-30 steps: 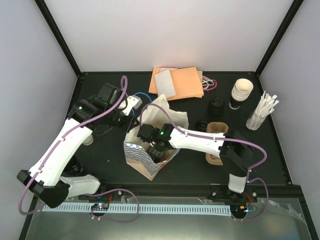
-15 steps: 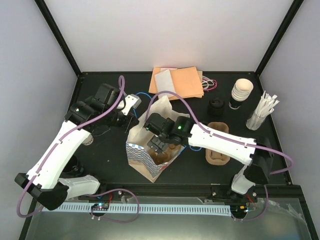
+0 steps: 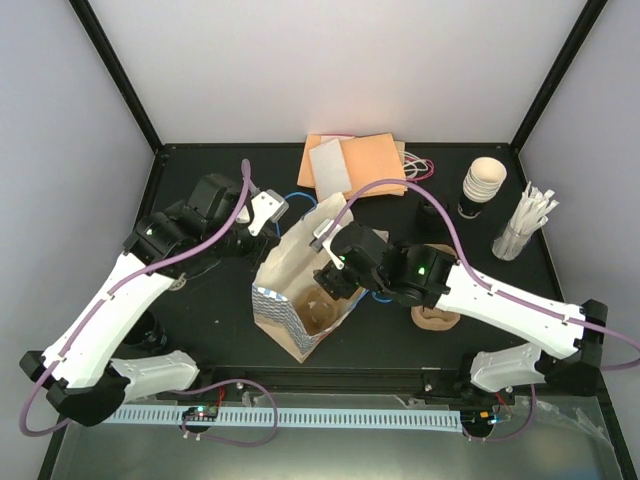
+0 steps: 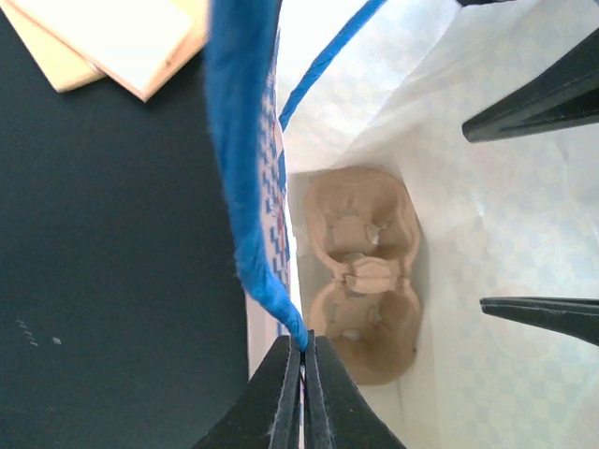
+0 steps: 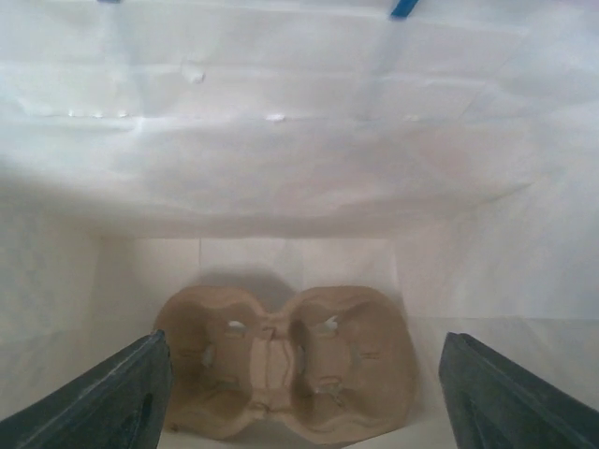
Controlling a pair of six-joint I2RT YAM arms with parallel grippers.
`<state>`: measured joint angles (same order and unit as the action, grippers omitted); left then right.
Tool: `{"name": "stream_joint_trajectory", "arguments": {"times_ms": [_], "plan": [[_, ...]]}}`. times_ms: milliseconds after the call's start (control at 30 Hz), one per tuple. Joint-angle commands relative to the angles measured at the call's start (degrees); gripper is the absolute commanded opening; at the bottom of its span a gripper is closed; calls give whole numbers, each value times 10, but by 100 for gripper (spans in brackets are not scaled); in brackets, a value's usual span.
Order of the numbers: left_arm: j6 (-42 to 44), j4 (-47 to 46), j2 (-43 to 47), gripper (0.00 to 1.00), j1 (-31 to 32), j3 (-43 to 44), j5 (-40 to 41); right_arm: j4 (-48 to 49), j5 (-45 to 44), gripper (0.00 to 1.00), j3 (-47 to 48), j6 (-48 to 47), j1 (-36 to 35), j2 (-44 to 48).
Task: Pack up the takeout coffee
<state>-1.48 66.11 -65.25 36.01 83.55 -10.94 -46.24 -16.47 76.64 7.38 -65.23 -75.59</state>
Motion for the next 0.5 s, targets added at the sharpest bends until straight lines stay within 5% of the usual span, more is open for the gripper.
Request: {"name": "stream_joint_trajectory", "arguments": {"times_ms": [0, 133, 467], "plan": [[46, -34, 10, 2, 34, 39, 116, 47, 36, 75, -42, -5, -1, 14], [74, -56, 23, 2, 65, 41, 162, 46, 46, 57, -79, -1, -9, 31], [64, -45, -4, 11, 72, 41, 157, 45, 37, 56, -115, 12, -19, 58]]}}
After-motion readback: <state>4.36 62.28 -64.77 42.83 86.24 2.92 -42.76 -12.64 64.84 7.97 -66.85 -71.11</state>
